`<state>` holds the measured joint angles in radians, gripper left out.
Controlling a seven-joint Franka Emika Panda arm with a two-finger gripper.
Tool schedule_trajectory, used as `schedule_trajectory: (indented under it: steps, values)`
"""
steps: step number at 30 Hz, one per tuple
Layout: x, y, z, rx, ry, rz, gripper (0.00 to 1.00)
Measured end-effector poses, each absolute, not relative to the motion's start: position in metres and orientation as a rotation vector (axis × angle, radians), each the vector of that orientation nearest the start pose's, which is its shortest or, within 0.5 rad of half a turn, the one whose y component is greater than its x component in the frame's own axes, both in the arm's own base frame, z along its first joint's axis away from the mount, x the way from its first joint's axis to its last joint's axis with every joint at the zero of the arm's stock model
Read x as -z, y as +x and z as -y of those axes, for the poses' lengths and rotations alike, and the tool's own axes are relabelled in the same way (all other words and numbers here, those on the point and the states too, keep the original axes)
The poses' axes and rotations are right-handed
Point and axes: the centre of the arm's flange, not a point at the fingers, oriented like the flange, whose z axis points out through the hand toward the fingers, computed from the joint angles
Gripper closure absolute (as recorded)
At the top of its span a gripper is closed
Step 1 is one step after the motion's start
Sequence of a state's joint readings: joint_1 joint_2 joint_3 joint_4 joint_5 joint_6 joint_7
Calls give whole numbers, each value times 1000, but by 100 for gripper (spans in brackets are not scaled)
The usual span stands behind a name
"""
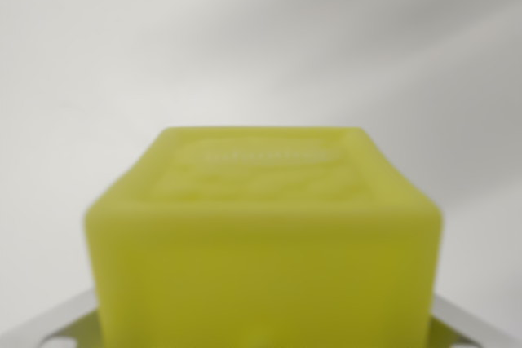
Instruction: Pick yellow cube
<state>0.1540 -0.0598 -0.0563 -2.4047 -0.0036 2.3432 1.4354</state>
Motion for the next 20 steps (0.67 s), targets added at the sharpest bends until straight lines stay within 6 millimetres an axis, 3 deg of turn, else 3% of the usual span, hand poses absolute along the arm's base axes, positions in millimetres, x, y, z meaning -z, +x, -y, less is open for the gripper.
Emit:
schedule_trajectory:
  steps: [10,20]
  values:
    - [-361,481,-47,-3,-2467,-1945,100]
    - [-363,481,-47,-3,-2467,-1945,100]
